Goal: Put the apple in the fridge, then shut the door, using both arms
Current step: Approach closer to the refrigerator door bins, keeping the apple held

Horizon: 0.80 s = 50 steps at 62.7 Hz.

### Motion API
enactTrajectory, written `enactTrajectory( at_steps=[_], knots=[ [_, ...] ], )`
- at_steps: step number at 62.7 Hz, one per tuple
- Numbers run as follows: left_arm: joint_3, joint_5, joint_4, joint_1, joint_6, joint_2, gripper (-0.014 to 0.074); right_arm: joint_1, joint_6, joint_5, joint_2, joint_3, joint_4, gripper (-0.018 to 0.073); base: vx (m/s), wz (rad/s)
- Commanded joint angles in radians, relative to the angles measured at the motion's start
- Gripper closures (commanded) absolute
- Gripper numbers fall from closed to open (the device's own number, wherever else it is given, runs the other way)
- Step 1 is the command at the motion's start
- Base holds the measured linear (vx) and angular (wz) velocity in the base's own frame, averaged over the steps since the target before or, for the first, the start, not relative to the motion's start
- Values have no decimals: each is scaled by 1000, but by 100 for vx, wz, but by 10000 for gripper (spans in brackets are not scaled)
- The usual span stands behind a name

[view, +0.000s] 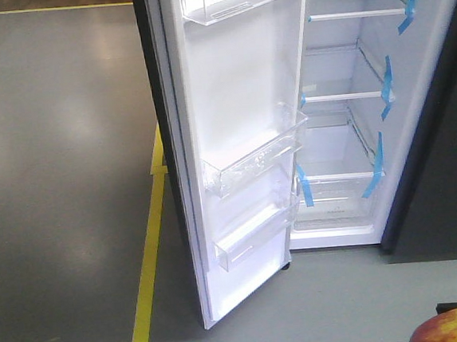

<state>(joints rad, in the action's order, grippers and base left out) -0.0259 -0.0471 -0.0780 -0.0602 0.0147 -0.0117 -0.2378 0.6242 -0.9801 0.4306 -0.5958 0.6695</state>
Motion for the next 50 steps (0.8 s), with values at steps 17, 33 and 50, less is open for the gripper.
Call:
enactTrajectory(
  at_steps=[17,33,50],
  knots=[
    [-21,-76,-4,2,10,-15,603,0,1,54,7,-27,49,148,12,2],
    [-21,-76,-4,2,10,-15,603,0,1,54,7,-27,49,148,12,0],
    [-21,-76,-4,2,10,-15,603,0,1,54,7,-27,49,148,10,-2]
  ],
)
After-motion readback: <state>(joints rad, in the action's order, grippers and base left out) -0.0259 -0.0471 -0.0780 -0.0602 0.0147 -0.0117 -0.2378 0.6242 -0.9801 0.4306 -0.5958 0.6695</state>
